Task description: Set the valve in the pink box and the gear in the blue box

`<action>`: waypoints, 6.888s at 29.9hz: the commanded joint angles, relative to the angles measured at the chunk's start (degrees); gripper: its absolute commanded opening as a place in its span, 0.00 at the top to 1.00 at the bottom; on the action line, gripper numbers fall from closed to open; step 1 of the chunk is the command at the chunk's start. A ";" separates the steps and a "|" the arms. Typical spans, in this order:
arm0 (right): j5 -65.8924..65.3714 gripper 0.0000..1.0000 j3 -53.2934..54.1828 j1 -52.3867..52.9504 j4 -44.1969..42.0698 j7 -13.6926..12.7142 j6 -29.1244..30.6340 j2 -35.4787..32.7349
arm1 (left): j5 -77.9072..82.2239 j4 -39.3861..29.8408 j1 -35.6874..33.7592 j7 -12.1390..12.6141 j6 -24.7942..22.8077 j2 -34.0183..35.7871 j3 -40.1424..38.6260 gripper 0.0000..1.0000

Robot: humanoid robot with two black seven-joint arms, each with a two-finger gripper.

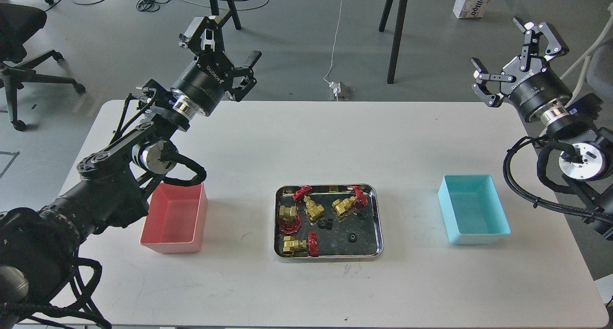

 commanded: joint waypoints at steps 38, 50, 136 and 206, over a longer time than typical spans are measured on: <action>3.39 0.00 3.54 1.95 9.58 -15.89 -0.01 -12.86 | 40.63 -31.81 -53.01 0.00 20.58 7.93 80.96 0.01; 3.30 0.00 -0.24 19.43 7.05 -22.32 -1.28 -7.15 | 43.88 -31.19 -37.99 0.00 37.22 4.13 88.19 0.01; 3.48 0.00 2.57 18.66 6.51 -22.67 -22.91 -2.83 | 55.91 -35.68 -34.20 0.00 46.98 32.51 78.96 0.87; -73.33 0.01 -45.12 33.14 30.32 -21.53 -0.01 2.25 | 0.38 -40.44 -5.74 0.00 0.00 21.12 6.48 0.13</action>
